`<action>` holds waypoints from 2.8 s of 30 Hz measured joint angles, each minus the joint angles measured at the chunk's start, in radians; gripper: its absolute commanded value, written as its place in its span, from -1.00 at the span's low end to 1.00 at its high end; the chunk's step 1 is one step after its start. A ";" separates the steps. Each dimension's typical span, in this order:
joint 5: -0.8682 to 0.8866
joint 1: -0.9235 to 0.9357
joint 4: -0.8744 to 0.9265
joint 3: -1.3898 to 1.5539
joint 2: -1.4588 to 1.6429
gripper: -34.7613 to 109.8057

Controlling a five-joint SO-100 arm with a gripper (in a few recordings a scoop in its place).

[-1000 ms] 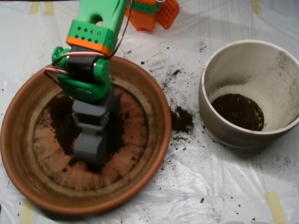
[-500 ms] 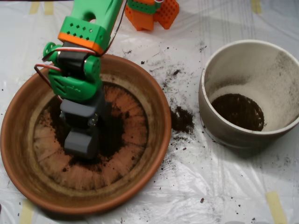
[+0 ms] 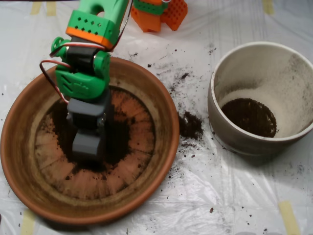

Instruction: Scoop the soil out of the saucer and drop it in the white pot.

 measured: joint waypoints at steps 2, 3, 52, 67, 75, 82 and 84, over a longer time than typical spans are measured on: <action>-0.012 -0.003 -0.032 0.048 0.031 -0.44; -0.020 -0.005 -0.048 0.064 0.041 -0.48; 0.126 -0.474 0.031 0.229 0.931 -0.53; 0.063 -0.848 0.368 -0.281 0.606 -0.53; 0.044 -0.923 0.552 -0.465 0.502 -0.17; 0.038 -0.928 0.586 -0.479 0.485 0.08; 0.038 -0.931 0.586 -0.479 0.474 0.10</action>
